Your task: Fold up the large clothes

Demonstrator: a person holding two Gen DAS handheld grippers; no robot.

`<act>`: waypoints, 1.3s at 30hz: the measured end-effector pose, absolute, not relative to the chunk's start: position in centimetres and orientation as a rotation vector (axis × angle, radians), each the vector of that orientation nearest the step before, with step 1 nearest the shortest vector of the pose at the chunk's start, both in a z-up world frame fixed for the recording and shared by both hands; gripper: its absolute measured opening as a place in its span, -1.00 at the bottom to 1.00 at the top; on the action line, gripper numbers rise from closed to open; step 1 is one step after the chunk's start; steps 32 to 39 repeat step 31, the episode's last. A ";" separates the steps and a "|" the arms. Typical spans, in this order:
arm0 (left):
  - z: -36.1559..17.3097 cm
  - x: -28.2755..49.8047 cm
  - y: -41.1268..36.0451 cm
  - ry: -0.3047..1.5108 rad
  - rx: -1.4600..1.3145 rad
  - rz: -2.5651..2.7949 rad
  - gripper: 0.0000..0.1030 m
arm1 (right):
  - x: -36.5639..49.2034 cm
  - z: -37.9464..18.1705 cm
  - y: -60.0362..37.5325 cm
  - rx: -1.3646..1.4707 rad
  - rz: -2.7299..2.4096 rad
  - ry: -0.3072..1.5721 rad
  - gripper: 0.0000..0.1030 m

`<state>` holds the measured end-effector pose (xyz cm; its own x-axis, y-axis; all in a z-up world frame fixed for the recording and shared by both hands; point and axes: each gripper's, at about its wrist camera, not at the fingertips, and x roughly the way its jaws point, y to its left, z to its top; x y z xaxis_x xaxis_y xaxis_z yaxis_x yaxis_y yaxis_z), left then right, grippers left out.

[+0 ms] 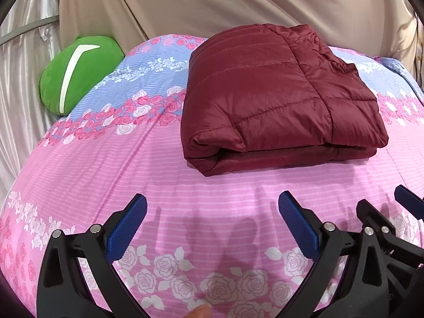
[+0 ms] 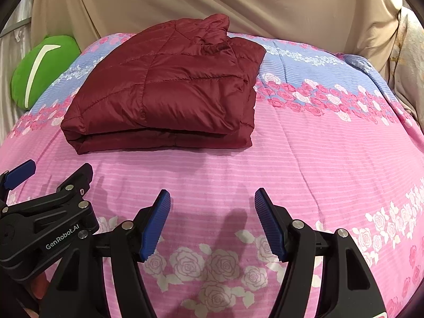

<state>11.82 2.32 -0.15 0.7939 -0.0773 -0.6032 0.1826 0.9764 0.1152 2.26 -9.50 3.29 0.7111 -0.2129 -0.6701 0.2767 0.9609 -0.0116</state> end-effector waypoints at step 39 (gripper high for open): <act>-0.6 12.2 1.5 0.656 0.186 -0.123 0.86 | 2.3 3.3 -9.5 0.083 -0.268 0.739 0.25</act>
